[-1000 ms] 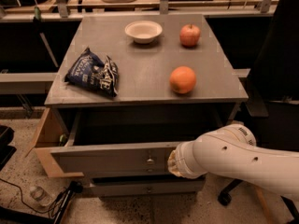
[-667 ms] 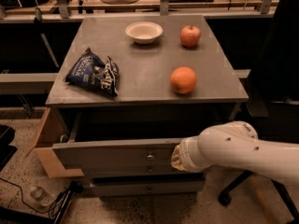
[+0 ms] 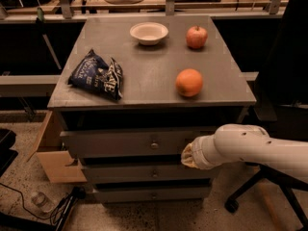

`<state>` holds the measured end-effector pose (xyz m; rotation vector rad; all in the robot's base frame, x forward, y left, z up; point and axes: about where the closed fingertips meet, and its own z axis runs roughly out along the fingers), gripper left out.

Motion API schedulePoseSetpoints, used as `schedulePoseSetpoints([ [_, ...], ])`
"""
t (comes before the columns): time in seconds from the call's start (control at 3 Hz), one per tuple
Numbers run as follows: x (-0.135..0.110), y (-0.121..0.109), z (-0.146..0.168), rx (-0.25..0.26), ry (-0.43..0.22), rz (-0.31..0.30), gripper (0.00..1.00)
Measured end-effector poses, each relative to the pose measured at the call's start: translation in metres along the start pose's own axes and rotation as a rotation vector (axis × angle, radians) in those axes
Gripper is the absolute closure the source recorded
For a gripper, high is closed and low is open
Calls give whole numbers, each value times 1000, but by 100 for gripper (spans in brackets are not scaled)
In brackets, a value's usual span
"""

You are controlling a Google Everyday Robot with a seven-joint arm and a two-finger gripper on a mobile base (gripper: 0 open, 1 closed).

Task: Close top drawer

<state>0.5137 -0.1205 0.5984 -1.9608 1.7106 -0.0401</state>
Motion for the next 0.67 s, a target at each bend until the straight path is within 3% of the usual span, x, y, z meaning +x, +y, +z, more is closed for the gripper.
schedulePoseSetpoints([
  [0.33,27,-16,24,26,-52,38,100],
  [0.67,26,-15,25,14,-66,40,100],
])
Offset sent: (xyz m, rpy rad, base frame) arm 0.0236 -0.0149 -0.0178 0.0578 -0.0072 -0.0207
